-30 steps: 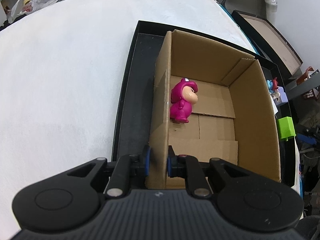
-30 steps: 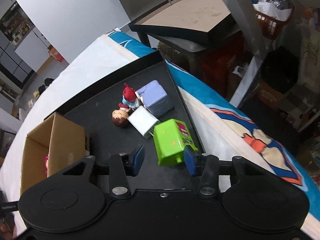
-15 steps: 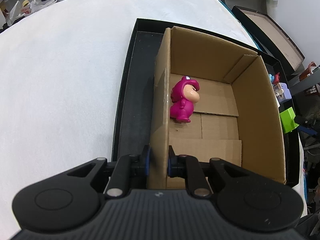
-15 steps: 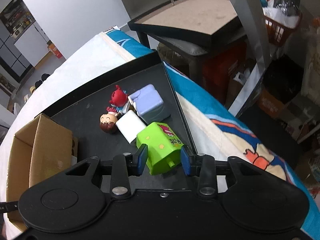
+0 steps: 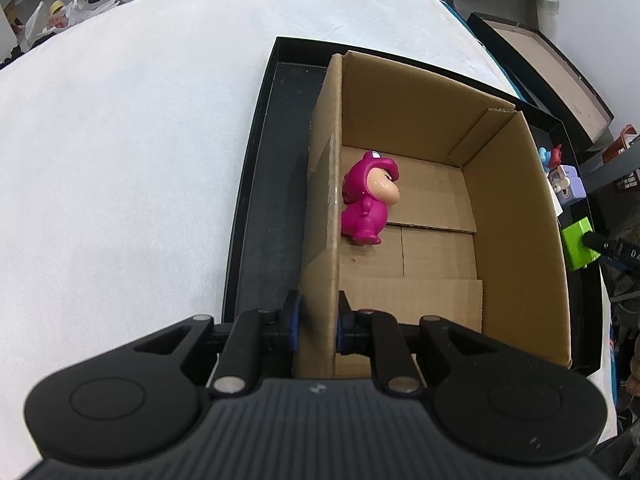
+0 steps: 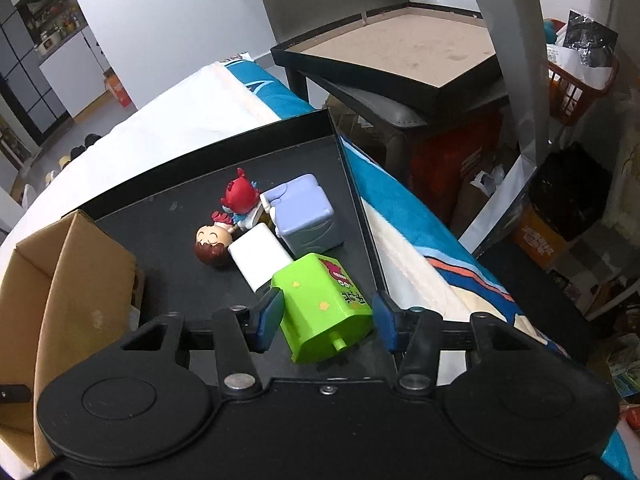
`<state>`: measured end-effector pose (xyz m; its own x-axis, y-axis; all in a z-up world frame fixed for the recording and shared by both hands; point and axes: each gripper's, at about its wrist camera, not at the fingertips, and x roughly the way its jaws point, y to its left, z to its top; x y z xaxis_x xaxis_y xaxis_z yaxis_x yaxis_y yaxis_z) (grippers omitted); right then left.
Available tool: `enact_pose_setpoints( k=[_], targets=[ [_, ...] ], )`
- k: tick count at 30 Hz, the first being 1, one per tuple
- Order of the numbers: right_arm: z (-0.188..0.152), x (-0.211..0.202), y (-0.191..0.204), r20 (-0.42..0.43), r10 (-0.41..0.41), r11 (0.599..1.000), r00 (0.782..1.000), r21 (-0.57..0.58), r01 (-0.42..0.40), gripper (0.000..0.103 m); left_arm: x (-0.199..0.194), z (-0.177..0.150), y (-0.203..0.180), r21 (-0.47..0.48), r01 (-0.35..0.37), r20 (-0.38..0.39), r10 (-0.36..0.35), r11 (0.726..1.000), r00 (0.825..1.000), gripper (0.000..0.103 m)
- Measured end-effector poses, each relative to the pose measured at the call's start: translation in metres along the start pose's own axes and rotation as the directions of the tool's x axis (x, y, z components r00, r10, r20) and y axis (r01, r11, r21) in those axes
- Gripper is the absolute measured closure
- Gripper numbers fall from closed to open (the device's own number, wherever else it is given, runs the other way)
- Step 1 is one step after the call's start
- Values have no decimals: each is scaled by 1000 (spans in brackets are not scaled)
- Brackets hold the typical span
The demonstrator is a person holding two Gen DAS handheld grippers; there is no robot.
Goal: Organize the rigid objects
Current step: 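Move the right gripper to the lime-green toy and close on it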
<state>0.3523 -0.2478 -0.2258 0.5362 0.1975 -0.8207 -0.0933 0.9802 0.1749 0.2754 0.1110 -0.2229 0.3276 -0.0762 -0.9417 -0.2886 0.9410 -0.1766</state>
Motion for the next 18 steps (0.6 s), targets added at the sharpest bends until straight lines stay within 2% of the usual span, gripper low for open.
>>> enact_pose_setpoints(
  k=[5,15,18],
  targets=[
    [-7,-6,0,-39,19,1000,999,6,-19,56,-2,-3,4,6,7,-3,-7,1000,1000,87],
    [-19,-16,-5,-138,83,993,987,90,-71,53,-1,-1,1,24,13,1,-13,1000,1000,87],
    [-20,-17,-5,-165,114,989,980,113,-96,46,-1,1,0,28,9,-4,-9,1000,1000,87]
  ],
)
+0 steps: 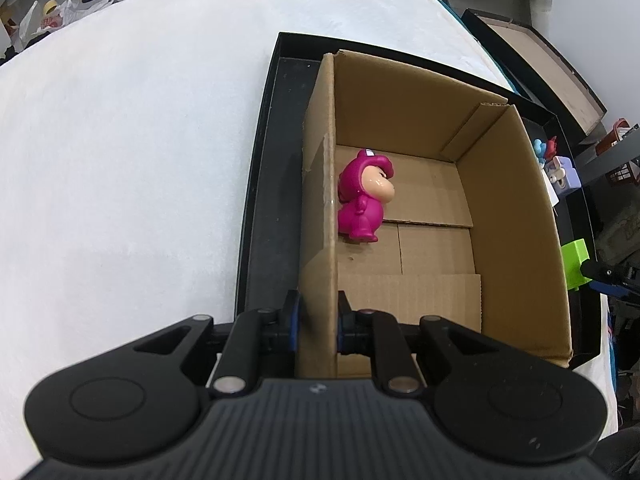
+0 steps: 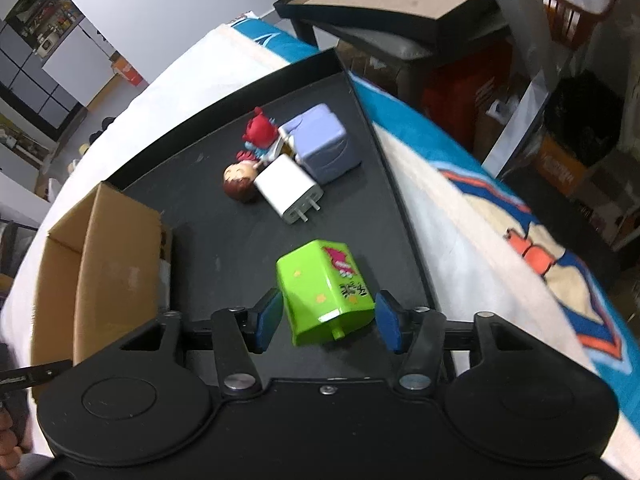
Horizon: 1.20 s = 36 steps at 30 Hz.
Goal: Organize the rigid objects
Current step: 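Move the right gripper to the lime-green toy and close on it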
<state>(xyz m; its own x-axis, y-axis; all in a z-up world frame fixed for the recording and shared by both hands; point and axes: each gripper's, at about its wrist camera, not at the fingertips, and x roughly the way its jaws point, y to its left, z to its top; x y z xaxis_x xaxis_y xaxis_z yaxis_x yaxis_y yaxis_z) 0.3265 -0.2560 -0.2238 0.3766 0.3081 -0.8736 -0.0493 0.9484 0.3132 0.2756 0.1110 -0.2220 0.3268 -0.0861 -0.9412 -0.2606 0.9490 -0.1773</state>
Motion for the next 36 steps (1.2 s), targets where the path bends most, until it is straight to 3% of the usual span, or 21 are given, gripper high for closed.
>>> enact_pose_setpoints(
  k=[7,14,21,30,36],
  targets=[
    [-2,-1,4,-41,109,994,993,21,-108,44,1,1,-3,5,-5,-1,5,1000,1000,87],
    [5,-13,-1,43,85,996,995,1,-85,44,3,1,-4,7,-10,8,10,1000,1000,87],
    [13,0,6,63,43,998,997,-57,-39,44,2,1,-3,-11,-12,3,12,1000,1000,87],
    [7,14,-3,-55,90,996,994,26,-89,44,2,2,-3,-10,-13,10,13,1000,1000,87],
    [6,16,-6,-77,128,989,989,84,-121,44,1,2,0,-12,-8,8,9,1000,1000,87]
  ],
)
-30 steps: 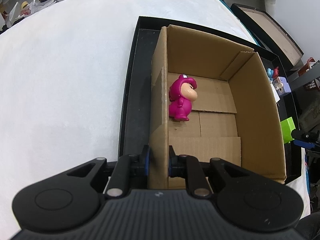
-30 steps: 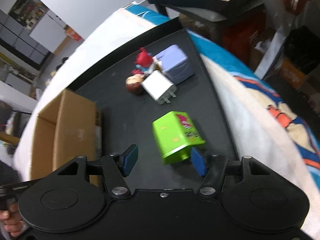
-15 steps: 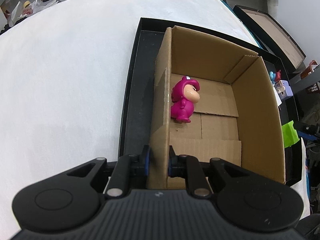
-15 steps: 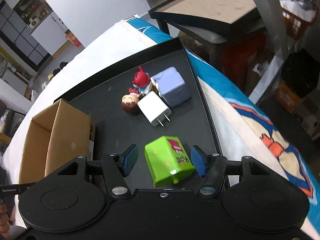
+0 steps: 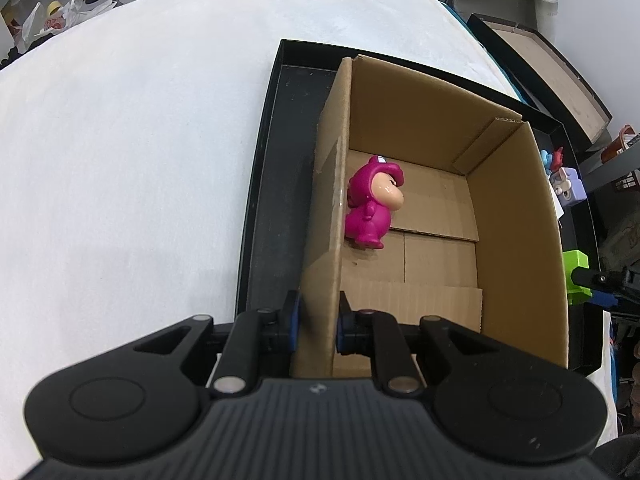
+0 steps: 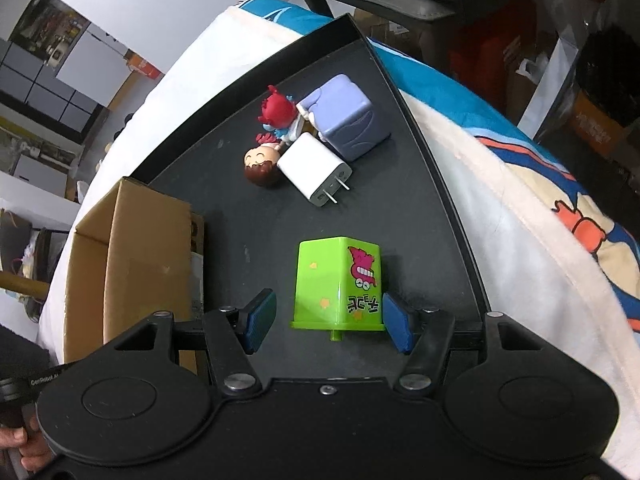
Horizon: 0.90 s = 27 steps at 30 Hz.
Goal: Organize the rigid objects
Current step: 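Move the right gripper to the lime-green toy and close on it, then lift the lime-green toy with the right gripper and carry it over the box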
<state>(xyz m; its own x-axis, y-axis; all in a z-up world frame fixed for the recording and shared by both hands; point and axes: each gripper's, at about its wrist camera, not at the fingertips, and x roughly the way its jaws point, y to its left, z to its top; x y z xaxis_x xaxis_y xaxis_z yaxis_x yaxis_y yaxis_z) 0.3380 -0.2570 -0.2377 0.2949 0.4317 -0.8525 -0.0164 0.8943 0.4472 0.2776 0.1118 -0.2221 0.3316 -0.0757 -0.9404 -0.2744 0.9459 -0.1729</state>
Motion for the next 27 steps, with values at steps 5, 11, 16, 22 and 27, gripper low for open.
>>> enact_pose_setpoints(
  k=[5,11,16,22,27],
  targets=[
    [3,7,-5,-6,7,999,1000,42,-7,44,-1,0,1,-2,2,0,-2,1000,1000,87],
    [4,16,-9,-9,-6,998,1000,64,7,55,-2,-1,2,-8,8,5,-8,1000,1000,87],
    [-2,9,1,8,-27,1000,1000,8,27,56,-4,-3,5,-33,22,8,-22,999,1000,87],
    [-10,-11,22,31,-6,998,1000,-58,7,56,-5,-2,6,-30,23,9,-23,999,1000,87],
    [-16,-20,32,17,-35,995,999,-93,37,56,-7,-3,9,-40,40,9,-40,998,999,86]
  ],
)
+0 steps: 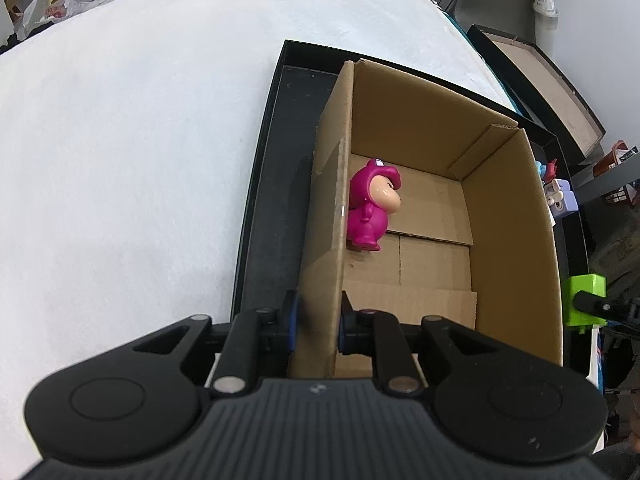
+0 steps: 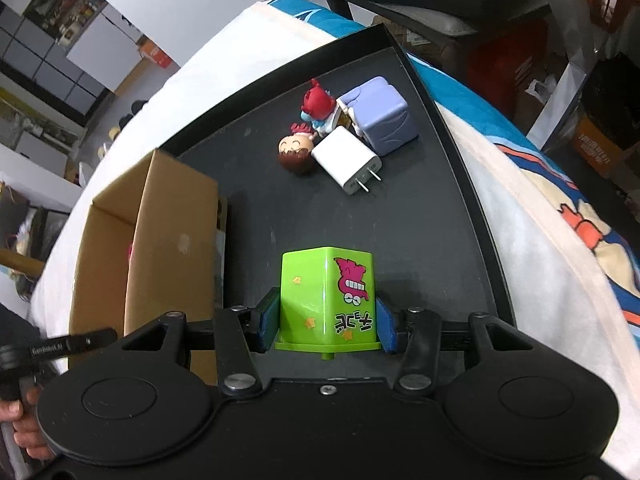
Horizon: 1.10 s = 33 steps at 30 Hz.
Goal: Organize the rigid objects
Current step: 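Lift the lime-green toy with the right gripper and carry it over the box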
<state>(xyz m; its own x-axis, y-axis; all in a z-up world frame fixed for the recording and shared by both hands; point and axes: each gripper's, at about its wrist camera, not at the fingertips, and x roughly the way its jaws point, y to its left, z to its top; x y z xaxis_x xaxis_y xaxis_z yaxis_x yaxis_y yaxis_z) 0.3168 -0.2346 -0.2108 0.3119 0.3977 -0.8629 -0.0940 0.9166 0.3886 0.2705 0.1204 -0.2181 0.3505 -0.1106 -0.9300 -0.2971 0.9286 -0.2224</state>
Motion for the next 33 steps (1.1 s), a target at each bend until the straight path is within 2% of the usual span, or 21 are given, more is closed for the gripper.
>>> enact_pose_setpoints(
  k=[3,6,16,21,29,33],
  targets=[
    [-1,-13,10,20,12,1000,1000,-25,-12,56,-1,-1,0,1,1,1,-1,1000,1000,86],
    [3,-22,22,30,-15,999,999,-52,17,56,-1,-1,0,-16,16,-2,-16,1000,1000,85],
    [18,-43,65,77,-30,991,997,-125,40,56,-1,-2,2,-15,47,0,-47,999,999,84],
    [22,-43,87,85,-35,987,996,-151,48,56,-3,1,4,-18,70,0,-70,997,998,81],
    [25,-33,127,75,-28,978,997,-204,43,56,-7,8,6,-49,128,21,-127,991,992,81],
    [28,-26,148,68,-24,973,997,-226,39,56,-4,9,7,-61,135,26,-134,989,991,81]
  ],
)
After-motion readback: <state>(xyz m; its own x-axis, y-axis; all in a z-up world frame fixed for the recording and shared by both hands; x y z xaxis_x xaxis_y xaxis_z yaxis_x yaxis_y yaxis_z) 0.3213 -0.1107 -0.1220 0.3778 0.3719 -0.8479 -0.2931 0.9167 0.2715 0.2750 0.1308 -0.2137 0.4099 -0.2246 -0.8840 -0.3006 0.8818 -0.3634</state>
